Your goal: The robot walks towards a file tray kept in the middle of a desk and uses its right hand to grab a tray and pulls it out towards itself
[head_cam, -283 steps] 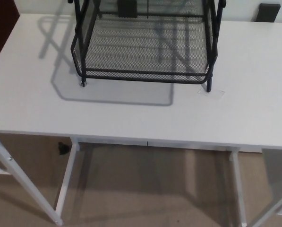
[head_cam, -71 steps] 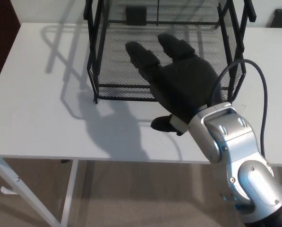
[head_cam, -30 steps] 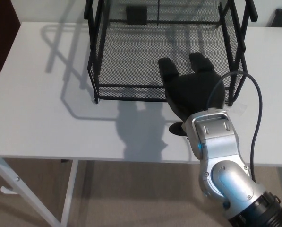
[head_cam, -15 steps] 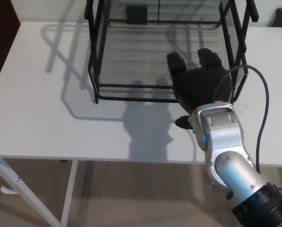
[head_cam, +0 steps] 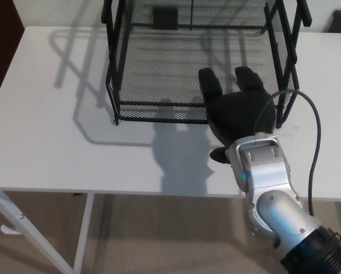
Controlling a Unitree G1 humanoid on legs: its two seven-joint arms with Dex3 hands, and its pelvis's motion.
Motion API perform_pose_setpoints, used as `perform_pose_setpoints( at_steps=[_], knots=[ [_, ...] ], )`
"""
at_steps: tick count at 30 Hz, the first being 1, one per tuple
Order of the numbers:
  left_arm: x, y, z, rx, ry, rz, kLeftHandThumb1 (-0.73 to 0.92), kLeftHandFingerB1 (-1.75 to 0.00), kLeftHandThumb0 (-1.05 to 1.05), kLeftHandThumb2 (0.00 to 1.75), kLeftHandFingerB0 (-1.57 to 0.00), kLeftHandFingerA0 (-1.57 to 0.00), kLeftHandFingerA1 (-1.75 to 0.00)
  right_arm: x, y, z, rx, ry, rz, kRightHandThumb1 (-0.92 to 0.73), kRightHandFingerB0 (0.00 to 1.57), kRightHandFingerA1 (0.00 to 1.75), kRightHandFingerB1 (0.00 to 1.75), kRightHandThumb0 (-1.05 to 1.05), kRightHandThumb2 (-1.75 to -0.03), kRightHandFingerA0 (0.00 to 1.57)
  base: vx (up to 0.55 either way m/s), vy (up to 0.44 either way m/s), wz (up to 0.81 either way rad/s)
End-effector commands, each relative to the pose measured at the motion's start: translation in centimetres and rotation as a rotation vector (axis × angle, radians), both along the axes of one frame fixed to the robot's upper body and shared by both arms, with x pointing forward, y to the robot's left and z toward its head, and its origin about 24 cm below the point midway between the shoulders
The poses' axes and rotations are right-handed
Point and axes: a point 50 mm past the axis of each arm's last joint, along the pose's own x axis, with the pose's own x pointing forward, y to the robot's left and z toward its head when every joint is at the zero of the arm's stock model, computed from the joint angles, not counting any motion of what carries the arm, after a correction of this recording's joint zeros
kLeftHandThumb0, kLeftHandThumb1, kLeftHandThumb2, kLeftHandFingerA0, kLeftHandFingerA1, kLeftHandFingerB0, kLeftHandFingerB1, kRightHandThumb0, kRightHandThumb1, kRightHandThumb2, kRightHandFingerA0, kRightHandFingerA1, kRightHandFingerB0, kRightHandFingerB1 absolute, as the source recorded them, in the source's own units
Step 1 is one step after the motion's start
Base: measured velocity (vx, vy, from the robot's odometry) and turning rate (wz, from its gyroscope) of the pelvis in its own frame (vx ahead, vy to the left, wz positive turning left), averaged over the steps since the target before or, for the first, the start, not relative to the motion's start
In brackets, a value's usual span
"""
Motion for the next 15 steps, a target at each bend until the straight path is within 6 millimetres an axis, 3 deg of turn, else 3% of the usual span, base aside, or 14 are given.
perform_pose_setpoints(
  at_steps=[1,4,9,15],
  knots=[
    [0.1,0.6,0.3,0.028,0.008,-0.011,0.37,-0.63,-0.49,0.54,-0.41,-0.75,-0.67,-0.4,-0.6,-1.7,0.006,0.059,-0.001,-0.46,0.0,0.02,0.02,-0.71,-0.76,0.0,0.0,0.0,0.0],
    [-0.1,0.6,0.2,0.029,0.01,-0.007,0.38,-0.62,-0.48,0.53,-0.41,-0.75,-0.66,-0.9,-0.6,-2.2,0.052,0.079,0.016,-0.42,0.0,0.05,0.06,-0.62,-0.73,0.0,0.0,0.0,0.0],
    [-0.1,0.5,0.4,0.02,0.006,-0.01,0.36,-0.64,-0.48,0.54,-0.4,-0.75,-0.68,-1.7,-0.5,-2.6,0.041,0.064,0.048,-0.45,0.0,0.01,0.0,-0.72,-0.75,0.0,0.0,0.0,0.0],
    [0.1,0.5,0.5,0.028,0.006,-0.018,0.38,-0.61,-0.49,0.54,-0.4,-0.75,-0.65,-3.3,0.1,-2.1,0.084,0.046,0.104,-0.41,0.0,0.03,0.0,-0.68,-0.72,0.0,0.0,0.0,0.0]
  ],
)
